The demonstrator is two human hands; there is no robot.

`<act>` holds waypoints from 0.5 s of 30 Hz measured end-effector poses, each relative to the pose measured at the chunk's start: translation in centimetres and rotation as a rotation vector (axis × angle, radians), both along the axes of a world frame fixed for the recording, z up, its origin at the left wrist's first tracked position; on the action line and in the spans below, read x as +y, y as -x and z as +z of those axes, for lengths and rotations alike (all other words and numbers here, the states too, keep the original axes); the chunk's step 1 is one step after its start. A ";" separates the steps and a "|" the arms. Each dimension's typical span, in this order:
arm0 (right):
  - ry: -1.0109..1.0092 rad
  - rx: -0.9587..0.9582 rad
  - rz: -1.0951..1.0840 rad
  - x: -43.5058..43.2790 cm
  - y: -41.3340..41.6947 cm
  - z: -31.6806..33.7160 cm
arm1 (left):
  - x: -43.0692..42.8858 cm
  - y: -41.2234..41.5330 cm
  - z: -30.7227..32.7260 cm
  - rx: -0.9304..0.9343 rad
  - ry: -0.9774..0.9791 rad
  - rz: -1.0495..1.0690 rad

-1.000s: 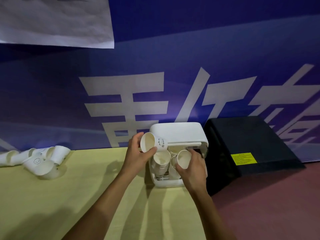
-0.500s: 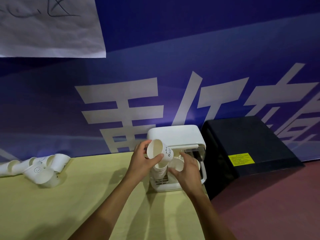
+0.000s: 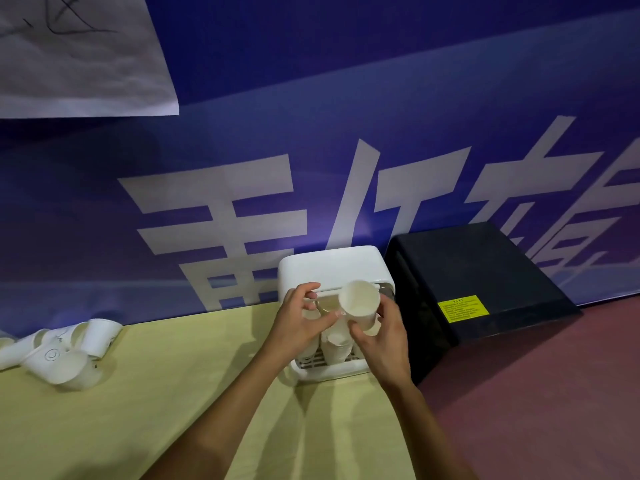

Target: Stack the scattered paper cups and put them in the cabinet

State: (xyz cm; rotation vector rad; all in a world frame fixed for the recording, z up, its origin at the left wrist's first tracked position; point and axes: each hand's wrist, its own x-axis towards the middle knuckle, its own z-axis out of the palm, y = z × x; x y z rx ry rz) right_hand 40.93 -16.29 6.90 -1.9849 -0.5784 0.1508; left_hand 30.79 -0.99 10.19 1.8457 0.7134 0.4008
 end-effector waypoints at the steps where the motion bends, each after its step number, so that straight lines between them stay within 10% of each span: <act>1: 0.004 0.031 -0.032 -0.4 -0.2 -0.4 | 0.1 0.1 -0.3 -0.005 -0.002 0.010; 15: 0.218 0.215 -0.152 -0.2 -2.1 -4.7 | 0.3 0.0 -2.0 0.040 -0.007 0.062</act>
